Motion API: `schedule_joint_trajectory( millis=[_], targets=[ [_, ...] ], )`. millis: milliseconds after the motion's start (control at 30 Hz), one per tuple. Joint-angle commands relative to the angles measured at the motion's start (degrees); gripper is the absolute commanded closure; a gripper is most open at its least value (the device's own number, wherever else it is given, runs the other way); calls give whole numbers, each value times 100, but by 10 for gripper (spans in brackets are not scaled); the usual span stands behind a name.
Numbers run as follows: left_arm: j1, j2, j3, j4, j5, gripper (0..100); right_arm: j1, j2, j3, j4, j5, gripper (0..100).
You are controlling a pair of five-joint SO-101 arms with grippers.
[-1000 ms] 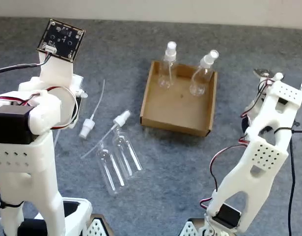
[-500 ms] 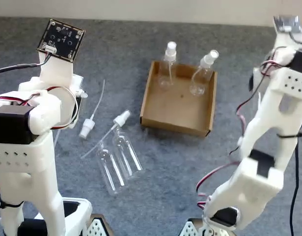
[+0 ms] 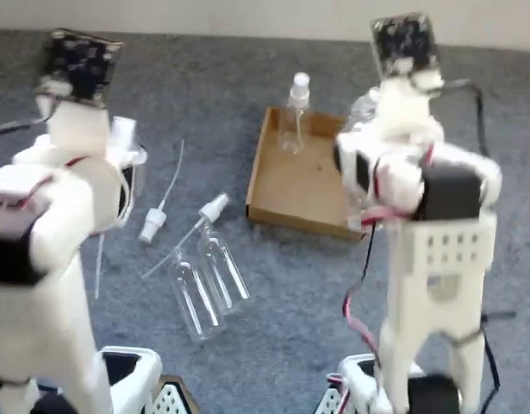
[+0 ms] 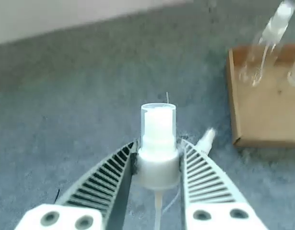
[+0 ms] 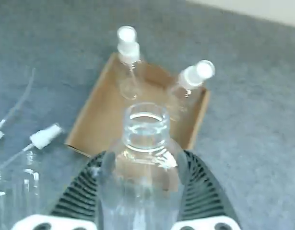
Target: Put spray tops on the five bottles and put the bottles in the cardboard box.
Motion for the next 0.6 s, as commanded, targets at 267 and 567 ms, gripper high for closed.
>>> schedule_joint_trajectory(
  millis=[267,567],
  targets=[
    [1613,-611,831,-2470,1240,958,-1490,-2800,5402,-3644,-88,995],
    [2404,-620,1543,-4440,1240,959,-1807,-2949,6510,-4637,-70,993]
  ],
)
